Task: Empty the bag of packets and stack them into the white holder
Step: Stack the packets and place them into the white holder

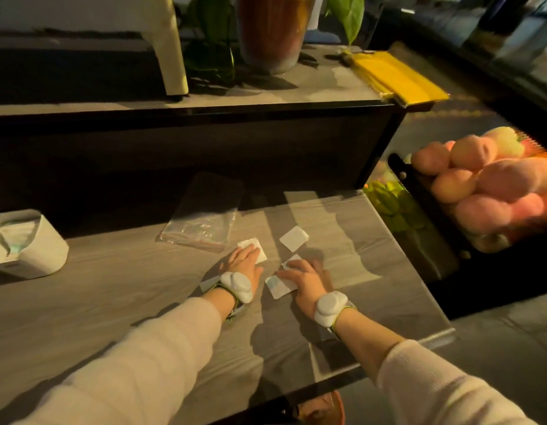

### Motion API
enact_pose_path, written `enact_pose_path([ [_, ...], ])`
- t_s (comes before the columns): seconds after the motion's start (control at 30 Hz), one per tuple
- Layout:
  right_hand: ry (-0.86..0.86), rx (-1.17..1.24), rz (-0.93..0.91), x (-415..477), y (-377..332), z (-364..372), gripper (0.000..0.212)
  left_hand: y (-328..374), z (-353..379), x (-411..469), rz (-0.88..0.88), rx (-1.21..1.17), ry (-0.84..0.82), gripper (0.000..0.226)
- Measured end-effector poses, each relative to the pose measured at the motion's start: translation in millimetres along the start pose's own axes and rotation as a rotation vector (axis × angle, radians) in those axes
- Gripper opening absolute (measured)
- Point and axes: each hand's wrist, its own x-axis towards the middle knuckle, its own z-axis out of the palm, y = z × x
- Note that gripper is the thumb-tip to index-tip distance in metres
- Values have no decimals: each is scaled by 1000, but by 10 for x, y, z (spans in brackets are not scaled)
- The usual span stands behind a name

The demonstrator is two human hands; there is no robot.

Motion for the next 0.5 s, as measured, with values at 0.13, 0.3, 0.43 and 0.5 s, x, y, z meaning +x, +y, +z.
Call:
enact_pose_path([
  [0.13, 142, -10, 9, -58, 2, 5, 54, 45, -14, -49, -17, -7, 134, 33],
  [0.3, 177, -17, -65, -93, -5, -9, 43, 24, -59, -129, -90, 43, 134, 43],
  [0.43, 99, -100, -142, -63, 22, 34, 46, 23, -63, -189, -50, 65, 94, 40],
  [0.5, 100, -90, -157, -67, 37, 41, 49, 32, -69, -233, -25, 94, 83, 33],
])
